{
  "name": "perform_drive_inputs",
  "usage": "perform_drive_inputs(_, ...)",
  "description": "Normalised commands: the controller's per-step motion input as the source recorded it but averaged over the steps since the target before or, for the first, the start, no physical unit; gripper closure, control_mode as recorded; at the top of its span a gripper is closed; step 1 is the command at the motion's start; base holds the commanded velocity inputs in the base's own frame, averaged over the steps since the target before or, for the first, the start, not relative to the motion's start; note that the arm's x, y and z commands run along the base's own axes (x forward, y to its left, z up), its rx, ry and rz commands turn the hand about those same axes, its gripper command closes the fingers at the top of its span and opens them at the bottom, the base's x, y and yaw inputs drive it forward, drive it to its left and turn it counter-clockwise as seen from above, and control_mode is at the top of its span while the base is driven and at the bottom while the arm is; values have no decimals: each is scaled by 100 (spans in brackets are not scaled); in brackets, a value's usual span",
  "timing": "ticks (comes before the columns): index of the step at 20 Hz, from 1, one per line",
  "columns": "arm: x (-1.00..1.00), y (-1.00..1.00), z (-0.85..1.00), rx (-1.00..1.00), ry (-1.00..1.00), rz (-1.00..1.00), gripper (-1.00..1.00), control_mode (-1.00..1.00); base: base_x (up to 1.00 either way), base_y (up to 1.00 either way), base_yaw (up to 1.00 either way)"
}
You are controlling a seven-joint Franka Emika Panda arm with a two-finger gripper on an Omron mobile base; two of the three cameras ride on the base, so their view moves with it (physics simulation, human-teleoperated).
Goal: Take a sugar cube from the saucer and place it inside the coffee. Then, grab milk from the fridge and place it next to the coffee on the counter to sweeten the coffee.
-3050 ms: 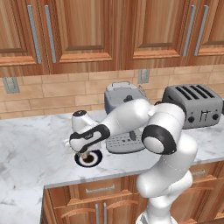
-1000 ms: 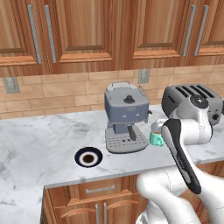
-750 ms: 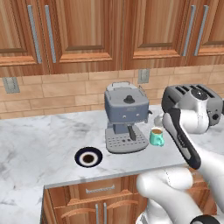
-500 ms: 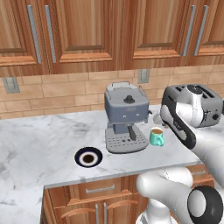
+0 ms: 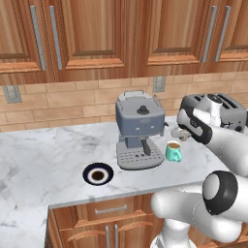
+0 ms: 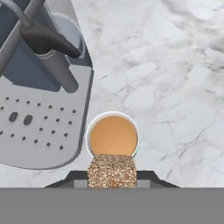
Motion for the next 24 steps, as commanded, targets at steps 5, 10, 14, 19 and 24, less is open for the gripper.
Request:
perform_drive_inputs(5,0,0,-16,1,-5,15,100,-100,0,0,0)
perform_drive_inputs(10,4,0,-9,0,-3,8,100,-100,0,0,0)
perform_drive_inputs(14,11,1,-10,0,-2,5,100,-100,0,0,0)
perform_drive_inputs(19,11,15,-12,0,-3,1,100,-100,0,0,0)
perform_drive_inputs(24,15,13,-14,0,-2,0,100,-100,0,0,0)
